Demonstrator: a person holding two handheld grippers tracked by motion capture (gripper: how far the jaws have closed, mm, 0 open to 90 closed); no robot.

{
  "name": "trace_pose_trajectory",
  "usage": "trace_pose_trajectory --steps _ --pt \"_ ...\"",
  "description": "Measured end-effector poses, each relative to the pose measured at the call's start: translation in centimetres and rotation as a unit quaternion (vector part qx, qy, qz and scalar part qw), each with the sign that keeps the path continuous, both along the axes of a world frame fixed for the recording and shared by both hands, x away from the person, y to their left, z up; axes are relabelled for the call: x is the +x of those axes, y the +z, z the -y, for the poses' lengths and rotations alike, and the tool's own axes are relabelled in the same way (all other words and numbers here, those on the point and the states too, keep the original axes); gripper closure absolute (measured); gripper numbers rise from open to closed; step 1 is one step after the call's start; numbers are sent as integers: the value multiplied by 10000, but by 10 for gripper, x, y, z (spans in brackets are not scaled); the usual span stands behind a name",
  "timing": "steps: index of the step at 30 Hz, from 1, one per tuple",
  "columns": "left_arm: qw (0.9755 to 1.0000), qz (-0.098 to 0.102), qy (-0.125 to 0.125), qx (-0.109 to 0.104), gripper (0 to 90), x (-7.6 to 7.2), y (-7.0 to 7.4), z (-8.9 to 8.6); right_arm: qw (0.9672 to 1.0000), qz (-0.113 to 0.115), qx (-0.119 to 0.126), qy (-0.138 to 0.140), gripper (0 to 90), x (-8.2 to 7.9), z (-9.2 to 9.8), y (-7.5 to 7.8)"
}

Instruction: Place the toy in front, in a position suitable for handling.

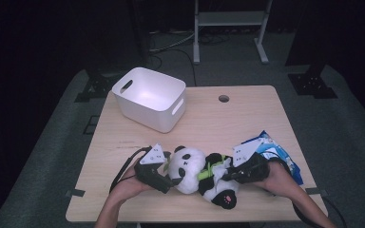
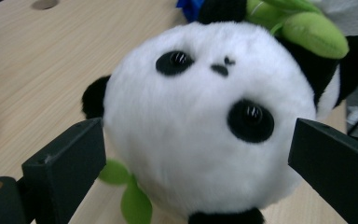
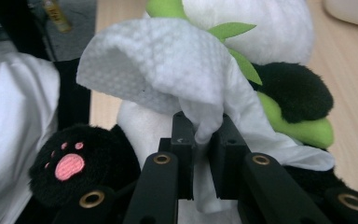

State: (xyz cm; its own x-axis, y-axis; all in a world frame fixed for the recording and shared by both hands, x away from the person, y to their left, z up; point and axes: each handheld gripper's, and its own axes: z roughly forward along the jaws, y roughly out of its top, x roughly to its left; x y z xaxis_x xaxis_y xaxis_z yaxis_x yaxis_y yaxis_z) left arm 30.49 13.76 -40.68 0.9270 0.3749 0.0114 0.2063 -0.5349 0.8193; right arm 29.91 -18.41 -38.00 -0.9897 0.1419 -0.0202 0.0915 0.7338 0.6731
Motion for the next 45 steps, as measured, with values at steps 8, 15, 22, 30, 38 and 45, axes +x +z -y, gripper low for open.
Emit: trace_pose_trajectory --steps 8,15,22,30,38,45 --pt "9983 -528 -181 176 87 4 -16 2 9996 -262 13 -129 602 -1 -11 4" --pt "9986 -475 -107 226 96 -3 -16 2 9992 -287 16 -273 438 -10 -13 17" --pt "9984 -495 -82 268 95 -7 -15 3 9958 -565 597 -398 413 -8 -6 28" --pt "9976 -580 -222 320 96 -13 -15 3 9948 -607 427 -700 573 2 -18 11" --pt "9964 -573 -369 505 96 -17 -13 4 9964 -293 315 -729 701 1 -15 2" --pt "9979 -308 -299 485 97 -14 -7 -5 9967 -267 401 -657 791 0 -10 0"
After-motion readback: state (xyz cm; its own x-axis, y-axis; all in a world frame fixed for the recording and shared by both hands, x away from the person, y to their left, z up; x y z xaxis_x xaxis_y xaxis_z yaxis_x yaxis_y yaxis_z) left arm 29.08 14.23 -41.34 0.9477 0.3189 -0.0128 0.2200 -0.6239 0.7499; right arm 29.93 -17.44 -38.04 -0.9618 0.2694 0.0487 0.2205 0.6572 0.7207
